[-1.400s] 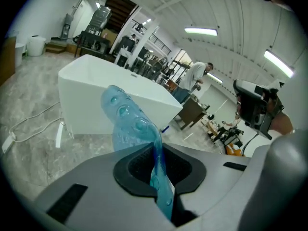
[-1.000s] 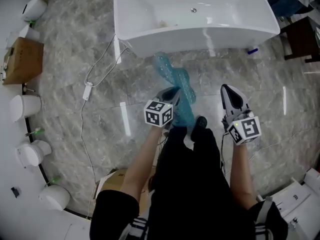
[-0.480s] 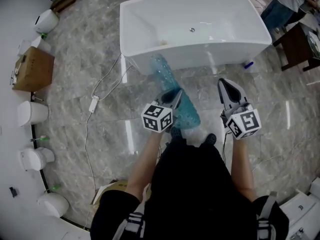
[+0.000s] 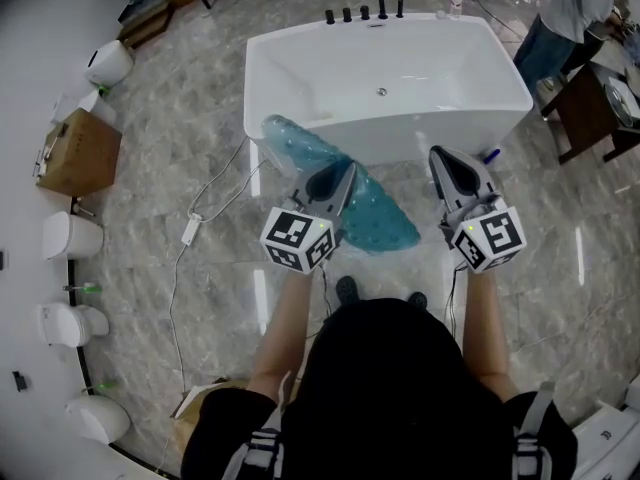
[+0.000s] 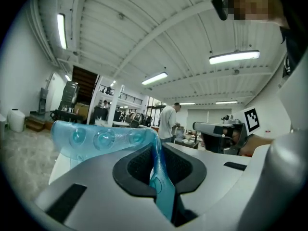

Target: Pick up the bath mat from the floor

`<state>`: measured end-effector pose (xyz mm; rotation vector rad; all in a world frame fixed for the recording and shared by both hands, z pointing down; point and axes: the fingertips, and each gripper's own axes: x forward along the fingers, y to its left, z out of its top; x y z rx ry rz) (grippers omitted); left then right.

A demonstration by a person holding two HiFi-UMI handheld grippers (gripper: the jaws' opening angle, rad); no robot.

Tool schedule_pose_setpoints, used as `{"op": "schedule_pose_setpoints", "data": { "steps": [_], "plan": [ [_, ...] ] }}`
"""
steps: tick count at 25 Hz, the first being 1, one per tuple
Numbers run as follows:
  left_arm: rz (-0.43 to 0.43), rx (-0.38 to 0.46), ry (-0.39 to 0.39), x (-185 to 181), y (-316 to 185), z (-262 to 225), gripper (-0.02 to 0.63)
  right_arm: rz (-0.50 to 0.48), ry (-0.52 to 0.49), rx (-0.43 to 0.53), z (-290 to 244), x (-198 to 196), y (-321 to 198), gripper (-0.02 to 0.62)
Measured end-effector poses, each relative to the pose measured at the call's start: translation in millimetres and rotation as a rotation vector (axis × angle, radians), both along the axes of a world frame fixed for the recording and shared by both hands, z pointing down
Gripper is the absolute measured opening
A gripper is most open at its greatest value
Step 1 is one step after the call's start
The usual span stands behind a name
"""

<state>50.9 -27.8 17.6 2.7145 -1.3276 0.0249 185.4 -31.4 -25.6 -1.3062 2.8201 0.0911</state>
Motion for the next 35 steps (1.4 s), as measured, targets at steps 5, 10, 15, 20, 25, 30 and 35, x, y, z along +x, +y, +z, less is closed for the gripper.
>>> {"op": "schedule_pose_setpoints", "data": {
  "steps": [5,10,15,20,25,30,35],
  "plan": [
    [-0.013,0.111,-0.062,15,6,-44,0.048,0.016,0.016,0.002,-15,23,0,0.013],
    [-0.016,0.171,-0.082,28,15,-78,0.049,0.032,-0.015,0.032,-37,48,7,0.014],
    [-0.029,0.223,-0.08,26,25,-105,0.051,0.011,-0.039,0.009,-49,61,21,0.012],
    [-0.046,0.227,-0.071,21,28,-109,0.049,0.031,0.031,0.032,-51,65,29,0.013],
    [-0.057,0.217,-0.071,25,28,-107,0.049,0.043,0.03,0.035,-50,74,32,0.012],
    [-0.068,0.205,-0.072,7,28,-107,0.049,0.045,0.046,0.03,-52,61,30,0.012],
    [-0.072,0.207,-0.084,6,24,-106,0.049,0.046,0.038,0.039,-52,60,23,0.012]
  ]
}}
